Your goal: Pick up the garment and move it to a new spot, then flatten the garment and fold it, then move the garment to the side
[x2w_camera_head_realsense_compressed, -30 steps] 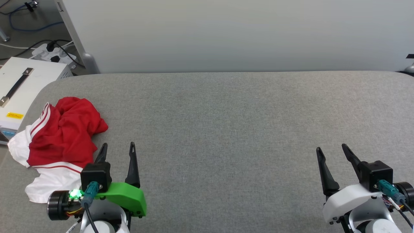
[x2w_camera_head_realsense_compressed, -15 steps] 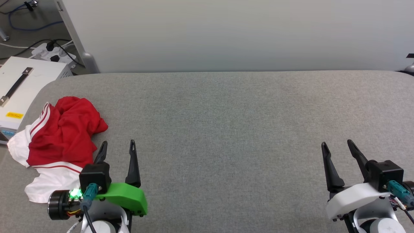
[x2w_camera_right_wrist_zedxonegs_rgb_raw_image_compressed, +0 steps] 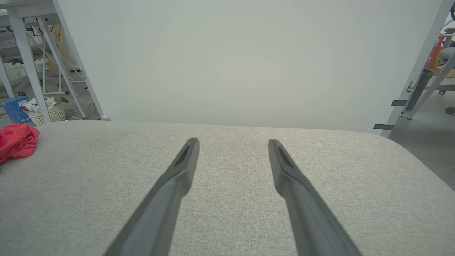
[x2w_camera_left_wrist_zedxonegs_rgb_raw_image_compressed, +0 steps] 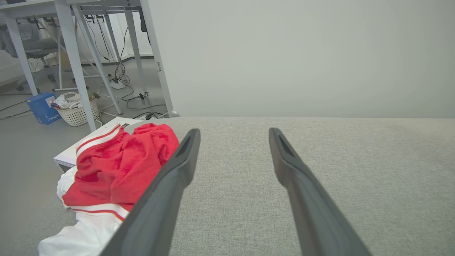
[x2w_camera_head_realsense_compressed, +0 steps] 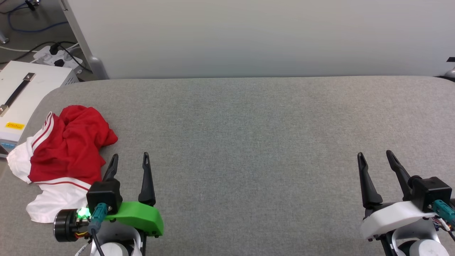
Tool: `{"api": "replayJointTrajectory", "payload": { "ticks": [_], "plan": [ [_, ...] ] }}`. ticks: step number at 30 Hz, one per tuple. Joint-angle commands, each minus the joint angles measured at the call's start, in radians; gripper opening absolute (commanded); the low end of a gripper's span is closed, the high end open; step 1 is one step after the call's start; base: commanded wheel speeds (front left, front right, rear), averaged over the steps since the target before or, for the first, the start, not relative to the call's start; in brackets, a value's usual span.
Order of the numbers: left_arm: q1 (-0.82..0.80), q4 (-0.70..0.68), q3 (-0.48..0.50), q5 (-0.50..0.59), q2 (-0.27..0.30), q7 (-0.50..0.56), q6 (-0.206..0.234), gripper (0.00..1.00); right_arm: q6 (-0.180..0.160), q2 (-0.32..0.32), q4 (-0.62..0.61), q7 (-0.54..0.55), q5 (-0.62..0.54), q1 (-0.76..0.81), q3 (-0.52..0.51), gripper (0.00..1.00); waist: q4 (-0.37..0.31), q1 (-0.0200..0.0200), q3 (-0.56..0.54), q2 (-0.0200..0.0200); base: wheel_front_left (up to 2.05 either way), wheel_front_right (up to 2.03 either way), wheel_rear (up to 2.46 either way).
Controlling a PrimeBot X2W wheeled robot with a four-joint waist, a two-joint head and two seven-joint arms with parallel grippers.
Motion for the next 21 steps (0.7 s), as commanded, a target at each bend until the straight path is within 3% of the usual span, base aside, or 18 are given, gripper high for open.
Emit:
{"api": "replayJointTrajectory", "payload": {
  "ticks": [1,21],
  "plan": [
    [0.009,0.001,-0.001,-0.009,-0.002,-0.012,0.006,1.00,0.000,0.001,-0.010,-0.010,0.011,0.012,-0.004,1.00,-0.001,0.0000,0.000,0.0000,0.00,0.00,0.00],
    [0.020,0.020,-0.006,-0.034,-0.002,-0.058,0.018,1.00,0.000,0.001,-0.019,-0.055,0.039,0.030,-0.012,1.00,0.001,0.0000,0.012,0.0000,0.00,0.00,0.00]
  ]
}}
